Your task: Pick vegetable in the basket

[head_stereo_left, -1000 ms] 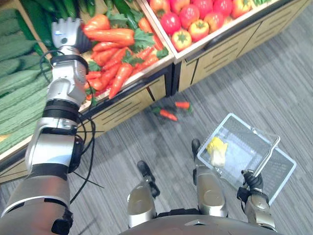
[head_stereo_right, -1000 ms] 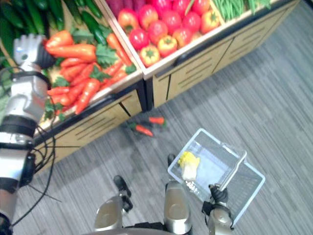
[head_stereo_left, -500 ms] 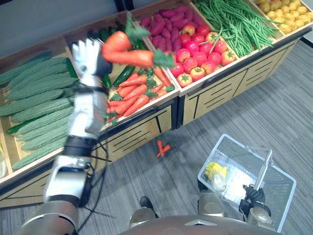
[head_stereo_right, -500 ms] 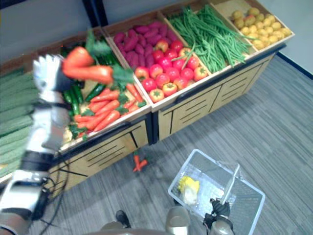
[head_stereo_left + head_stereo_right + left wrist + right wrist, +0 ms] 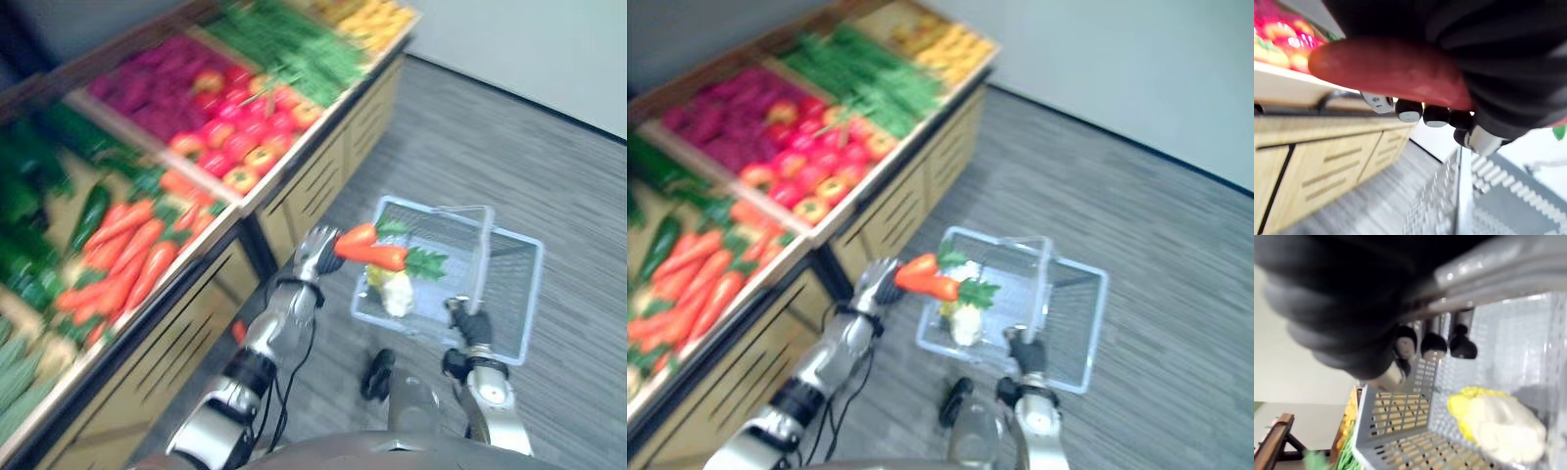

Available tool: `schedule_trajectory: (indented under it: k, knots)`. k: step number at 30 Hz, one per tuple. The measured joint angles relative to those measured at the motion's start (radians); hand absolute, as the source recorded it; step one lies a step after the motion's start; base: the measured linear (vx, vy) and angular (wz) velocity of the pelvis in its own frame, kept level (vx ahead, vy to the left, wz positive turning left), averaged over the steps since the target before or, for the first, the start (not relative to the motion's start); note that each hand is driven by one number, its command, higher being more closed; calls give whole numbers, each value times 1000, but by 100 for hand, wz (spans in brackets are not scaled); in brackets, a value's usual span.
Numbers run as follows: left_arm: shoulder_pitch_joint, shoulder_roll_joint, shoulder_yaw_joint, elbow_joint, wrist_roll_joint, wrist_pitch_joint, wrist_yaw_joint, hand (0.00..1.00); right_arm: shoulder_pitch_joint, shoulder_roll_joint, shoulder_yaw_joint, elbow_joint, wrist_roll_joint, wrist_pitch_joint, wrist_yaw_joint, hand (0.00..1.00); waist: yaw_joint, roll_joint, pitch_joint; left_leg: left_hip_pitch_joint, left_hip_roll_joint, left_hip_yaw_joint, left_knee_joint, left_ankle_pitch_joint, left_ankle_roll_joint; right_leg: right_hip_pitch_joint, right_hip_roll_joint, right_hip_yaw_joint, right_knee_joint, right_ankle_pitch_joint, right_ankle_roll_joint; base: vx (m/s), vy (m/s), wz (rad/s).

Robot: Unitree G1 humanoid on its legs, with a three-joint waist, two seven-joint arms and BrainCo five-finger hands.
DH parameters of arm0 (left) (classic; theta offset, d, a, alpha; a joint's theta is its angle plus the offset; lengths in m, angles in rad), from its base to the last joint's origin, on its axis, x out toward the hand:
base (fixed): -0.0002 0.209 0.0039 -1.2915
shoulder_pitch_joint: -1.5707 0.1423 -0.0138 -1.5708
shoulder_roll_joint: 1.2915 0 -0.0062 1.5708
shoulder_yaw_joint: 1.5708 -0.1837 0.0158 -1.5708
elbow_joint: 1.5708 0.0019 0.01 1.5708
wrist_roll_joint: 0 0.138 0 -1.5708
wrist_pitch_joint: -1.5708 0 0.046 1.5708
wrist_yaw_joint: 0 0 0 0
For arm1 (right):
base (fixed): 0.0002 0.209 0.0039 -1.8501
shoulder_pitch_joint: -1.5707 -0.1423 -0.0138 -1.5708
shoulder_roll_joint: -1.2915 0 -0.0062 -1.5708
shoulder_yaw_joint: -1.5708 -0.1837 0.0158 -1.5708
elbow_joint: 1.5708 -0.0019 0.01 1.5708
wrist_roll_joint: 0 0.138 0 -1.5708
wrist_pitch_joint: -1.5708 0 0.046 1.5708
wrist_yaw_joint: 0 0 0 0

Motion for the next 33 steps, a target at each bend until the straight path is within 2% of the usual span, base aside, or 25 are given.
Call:
schedule_trajectory:
  k: [1,2,3,4,5,6,7,8,9,10,11,12,13,14,16,17,20,25,29,33]
  knots:
    - [4,-18,-3,34,-4,-1,-6,100,17,-9,24,-1,0,7,25,100,-13,11,-1,18,15,18,23,0,-8,13,-26,-23,67,-35,42,140,-50,-72]
    - [7,-18,-1,42,-9,1,-6,100,18,-13,46,-2,0,13,31,100,-7,9,-1,30,23,41,36,3,-15,11,-4,-21,60,-35,33,141,-158,-91]
    - [6,-20,8,67,-10,4,-6,100,24,-29,91,-12,5,22,49,100,0,26,-4,49,74,85,80,9,-25,21,60,4,11,-27,6,113,-216,-124]
    - [4,-17,20,83,-10,6,-3,100,43,-51,142,-21,14,26,75,100,-1,42,-2,65,150,120,166,9,-24,42,138,41,-51,-13,-14,79,-196,-124]
    - [2,-17,28,92,-10,7,-2,100,54,-61,169,-28,16,26,86,100,-5,49,0,71,193,115,222,11,-17,57,172,59,-81,-11,-18,54,-113,-117]
    - [-6,-16,33,119,-12,8,4,100,74,-91,209,-56,43,27,112,100,-11,53,2,62,264,46,330,15,18,86,230,99,-131,-6,-33,-7,-49,-122]
    - [-7,-10,44,134,-18,10,15,100,82,-118,243,-86,77,28,137,100,-7,49,4,8,242,-151,353,-56,-8,103,272,160,-174,-2,-30,-12,-41,-132]
    - [-7,-12,51,140,-19,11,19,100,79,-131,257,-93,87,28,143,100,-3,44,6,-28,204,-272,342,-84,-9,104,286,194,-189,0,-25,-17,-14,-173]
    - [1,-9,60,143,-20,14,27,100,68,-155,289,-97,127,27,163,100,6,36,12,-80,101,-507,321,-143,-9,118,317,275,-217,2,-17,37,6,-209]
    - [18,1,85,140,-20,18,32,100,43,-170,330,-96,155,27,184,100,18,23,21,-112,-4,-695,280,-188,0,146,337,354,-258,13,3,60,14,-218]
    - [26,6,98,140,-21,22,40,100,33,-174,348,-98,171,27,193,100,23,18,23,-125,-59,-772,240,-190,1,163,346,389,-285,14,36,93,8,-219]
    - [38,-7,127,133,-36,29,55,100,19,-191,364,-111,211,27,223,100,35,61,25,-158,-77,-900,120,-160,0,155,381,416,-226,-22,63,107,9,-181]
    - [46,-6,155,103,-48,31,68,100,9,-210,373,-131,250,24,248,100,34,75,38,-188,-78,-962,120,-122,-23,127,389,522,-74,-85,-7,119,16,-172]
    - [49,-8,170,108,-51,34,72,100,-2,-210,385,-115,256,25,259,100,38,79,40,-169,-76,-981,129,-129,-14,139,401,544,-76,-74,-1,104,23,-108]
    - [45,-8,174,105,-50,39,71,100,0,-219,386,-143,296,28,282,100,31,79,35,-162,-114,-1055,70,-99,2,156,405,586,-132,-35,17,73,27,-60]
    - [40,-11,183,107,-51,40,70,0,-3,-216,385,-156,315,28,291,100,34,81,33,-148,-118,-1033,15,-88,16,154,413,607,-152,-19,22,47,56,-44]
    - [35,-9,197,160,-51,41,68,0,19,-213,388,-175,339,28,311,100,32,62,25,-93,-128,-1010,-64,-57,15,188,414,632,-208,6,34,32,77,-22]
    - [-18,-20,197,234,-49,46,67,0,67,-202,382,-212,376,37,324,100,28,21,-3,-87,-152,-1007,-107,-34,28,216,396,643,-309,63,52,-3,132,-2]
    - [-27,-34,198,216,-62,45,68,0,106,-165,326,-211,373,47,310,100,29,19,-5,-86,-168,-1007,-118,-25,37,239,377,644,-363,99,61,-13,174,3]
    - [19,-52,198,39,-115,41,68,0,128,-115,226,-189,311,59,254,100,30,19,-5,-93,-186,-1016,-128,-17,50,237,356,636,-364,102,75,-32,145,10]
